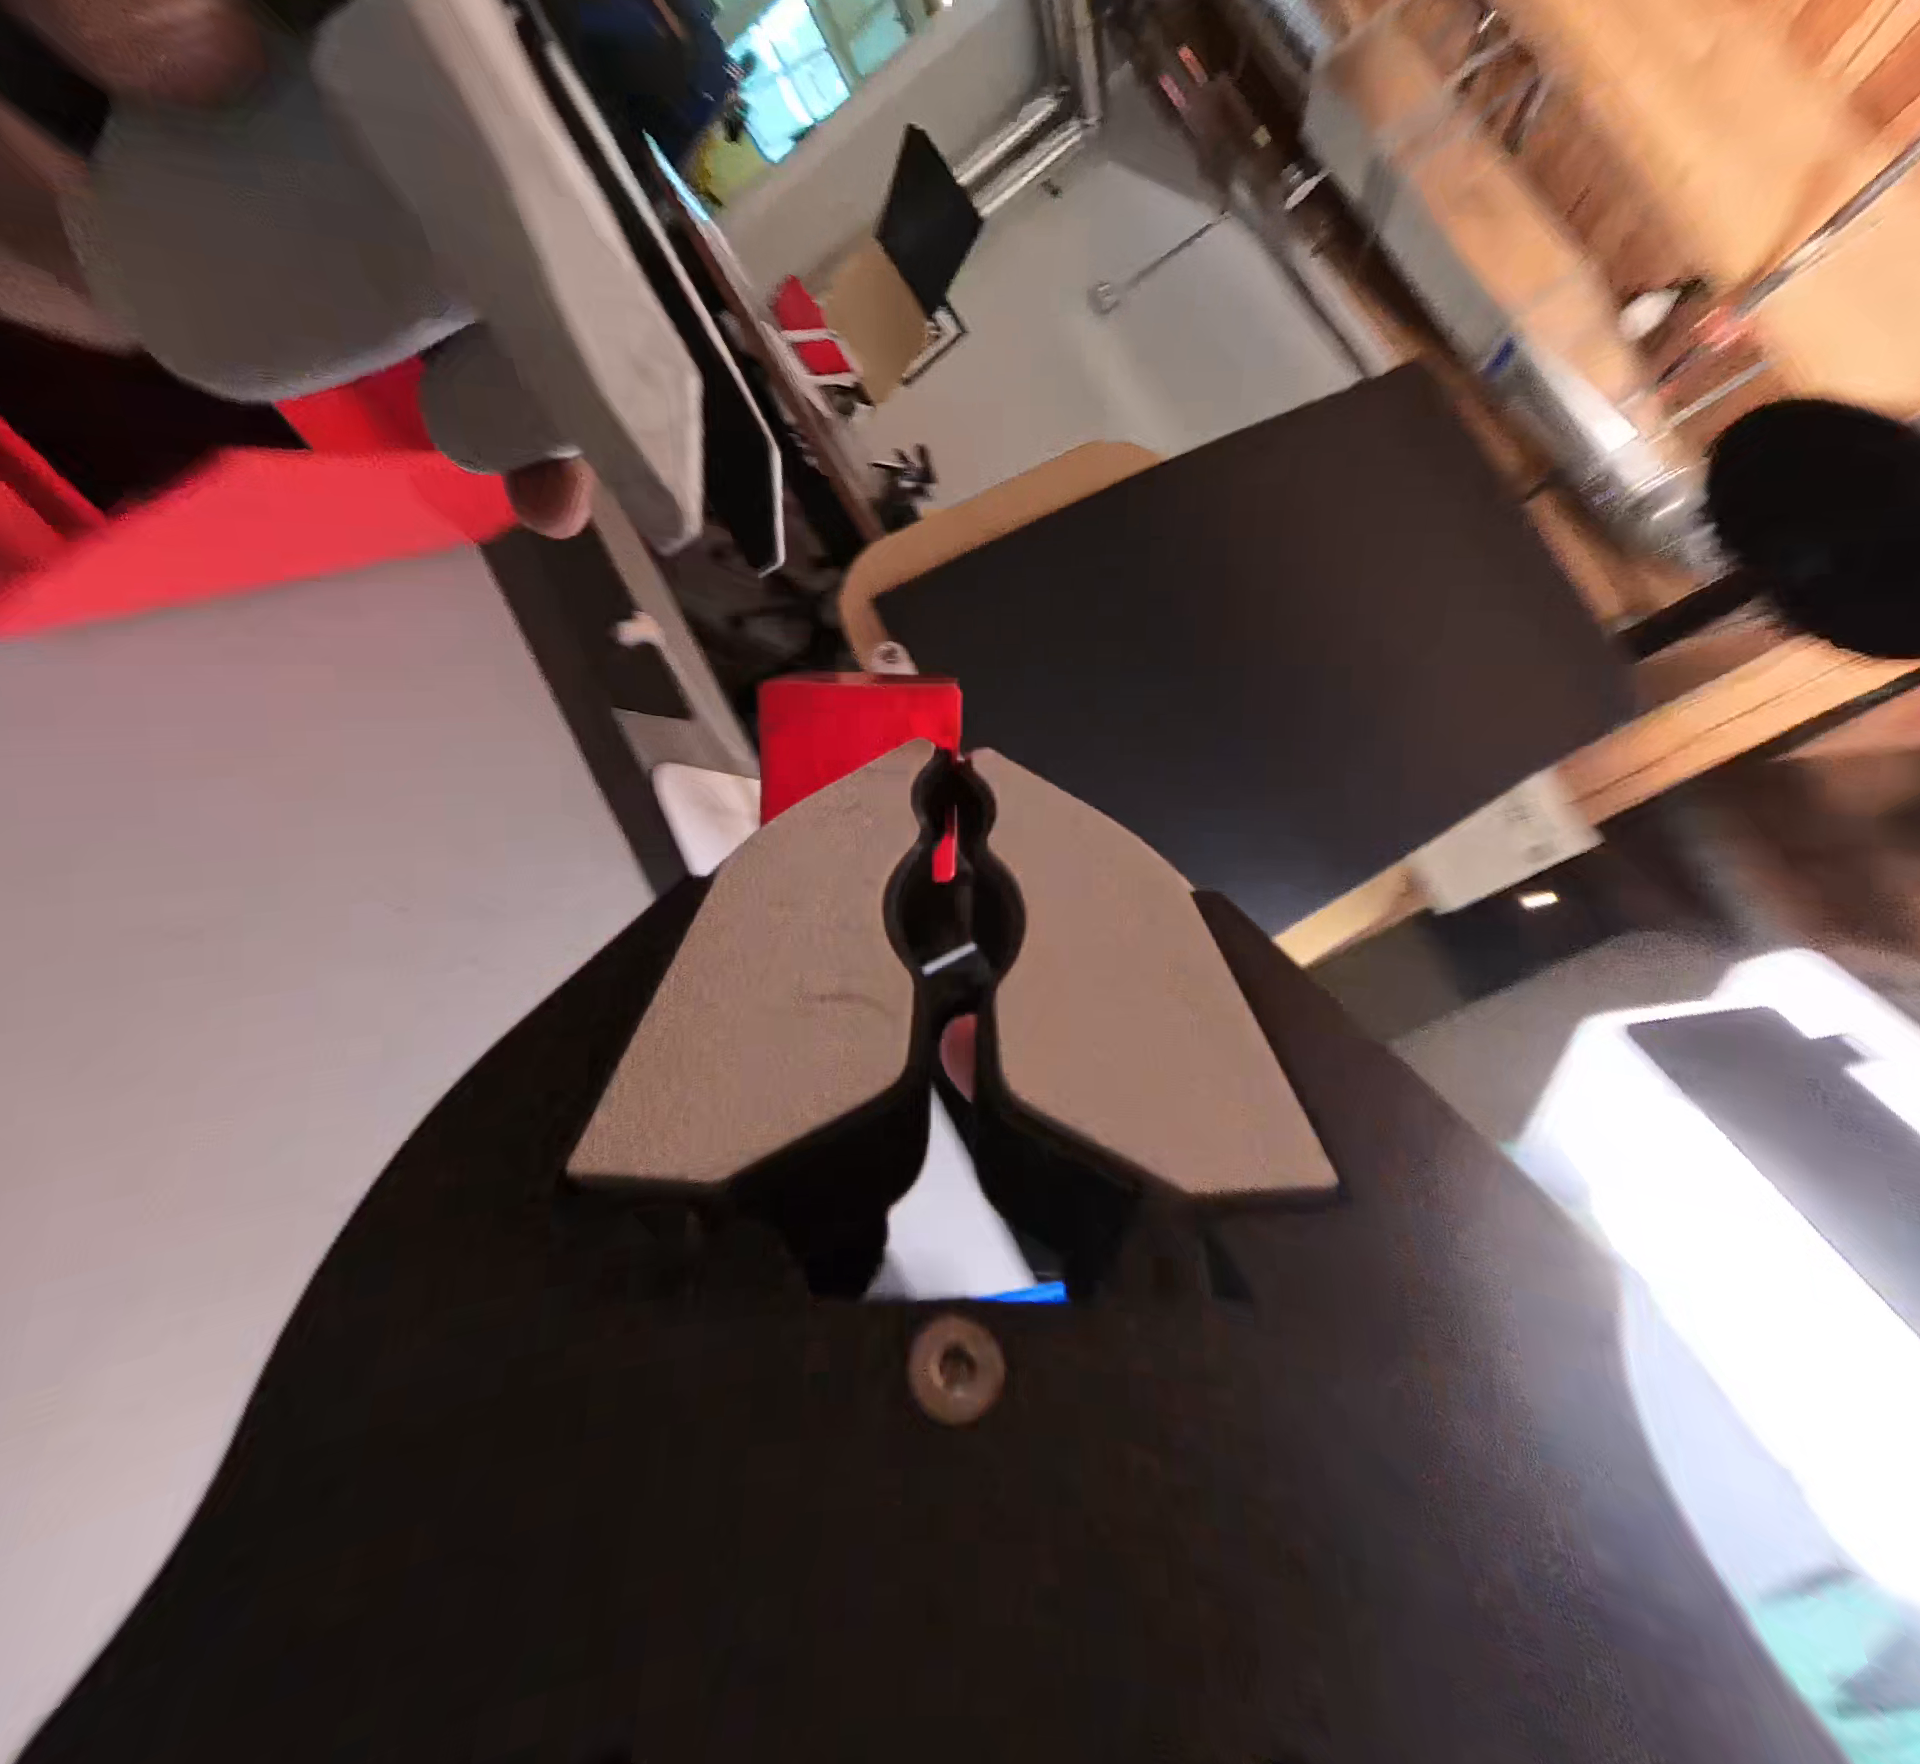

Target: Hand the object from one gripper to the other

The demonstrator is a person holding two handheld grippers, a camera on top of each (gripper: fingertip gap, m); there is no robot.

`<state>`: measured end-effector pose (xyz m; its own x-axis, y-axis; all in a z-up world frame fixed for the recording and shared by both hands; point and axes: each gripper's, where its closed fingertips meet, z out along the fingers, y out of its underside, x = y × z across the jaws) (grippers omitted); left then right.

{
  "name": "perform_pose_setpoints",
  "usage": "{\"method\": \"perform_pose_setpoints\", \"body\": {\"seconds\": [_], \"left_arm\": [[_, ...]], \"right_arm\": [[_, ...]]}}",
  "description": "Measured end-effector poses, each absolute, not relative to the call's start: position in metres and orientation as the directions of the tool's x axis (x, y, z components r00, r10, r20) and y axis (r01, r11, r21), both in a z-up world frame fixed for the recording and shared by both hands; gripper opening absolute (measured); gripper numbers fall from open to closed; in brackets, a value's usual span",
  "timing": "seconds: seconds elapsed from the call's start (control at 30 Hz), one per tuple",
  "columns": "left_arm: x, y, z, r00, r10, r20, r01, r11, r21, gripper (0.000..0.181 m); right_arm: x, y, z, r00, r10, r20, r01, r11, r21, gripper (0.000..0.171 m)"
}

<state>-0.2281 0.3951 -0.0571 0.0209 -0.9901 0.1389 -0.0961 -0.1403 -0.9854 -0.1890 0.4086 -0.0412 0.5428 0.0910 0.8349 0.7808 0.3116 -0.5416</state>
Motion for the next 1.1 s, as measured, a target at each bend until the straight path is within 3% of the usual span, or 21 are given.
{"method": "perform_pose_setpoints", "body": {"seconds": [0.13,0.27,0.33,0.43,0.53,0.63,0.77,0.83,0.9,0.97,1.0,1.1], "left_arm": [[-0.221,0.406,-0.077,0.142,-0.988,0.063,-0.158,-0.085,-0.984,0.037],[-0.220,0.415,-0.084,0.251,-0.960,-0.121,-0.210,0.069,-0.975,0.016],[-0.220,0.421,-0.087,0.313,-0.915,-0.254,-0.242,0.182,-0.953,0.003],[-0.221,0.431,-0.093,0.364,-0.862,-0.353,-0.261,0.270,-0.927,0.001],[-0.228,0.437,-0.088,0.322,-0.919,-0.226,-0.151,0.186,-0.971,0.001],[-0.235,0.414,-0.074,0.042,-0.998,-0.049,-0.024,0.048,-0.999,0.001],[-0.250,0.375,-0.062,-0.285,-0.958,0.016,0.008,-0.019,-1.000,0.001],[-0.251,0.363,-0.062,-0.349,-0.937,0.012,-0.002,-0.012,-1.000,0.001],[-0.250,0.357,-0.062,-0.374,-0.927,0.014,0.006,-0.017,-1.000,0.003],[-0.249,0.367,-0.059,-0.329,-0.943,0.053,0.007,-0.059,-0.998,0.005],[-0.249,0.376,-0.058,-0.289,-0.954,0.083,0.001,-0.087,-0.996,0.015],[-0.252,0.393,-0.055,-0.251,-0.937,0.244,-0.017,-0.248,-0.969,0.031]], "right_arm": [[-0.208,0.409,-0.054,0.351,-0.046,0.935,0.897,0.303,-0.322,0.000],[-0.213,0.415,-0.062,0.275,-0.100,0.956,0.951,0.176,-0.255,0.001],[-0.218,0.416,-0.066,0.291,-0.088,0.953,0.950,0.141,-0.278,0.003],[-0.235,0.410,-0.071,0.366,0.002,0.931,0.915,0.179,-0.361,0.001],[-0.246,0.396,-0.055,0.615,0.244,0.750,0.695,0.281,-0.662,0.018],[-0.239,0.380,-0.033,0.694,0.514,0.505,0.402,0.306,-0.863,0.038],[-0.228,0.363,-0.059,0.515,0.763,0.390,0.350,0.228,-0.909,0.067],[-0.242,0.351,-0.065,0.437,0.835,0.334,0.302,0.214,-0.929,0.064],[-0.258,0.344,-0.060,0.413,0.842,0.346,0.258,0.256,-0.932,0.041],[-0.258,0.348,-0.058,0.446,0.812,0.376,0.290,0.267,-0.919,0.040],[-0.253,0.354,-0.058,0.474,0.767,0.432,0.347,0.288,-0.893,0.039],[-0.231,0.370,-0.048,0.539,0.527,0.658,0.540,0.384,-0.749,0.039]]}}
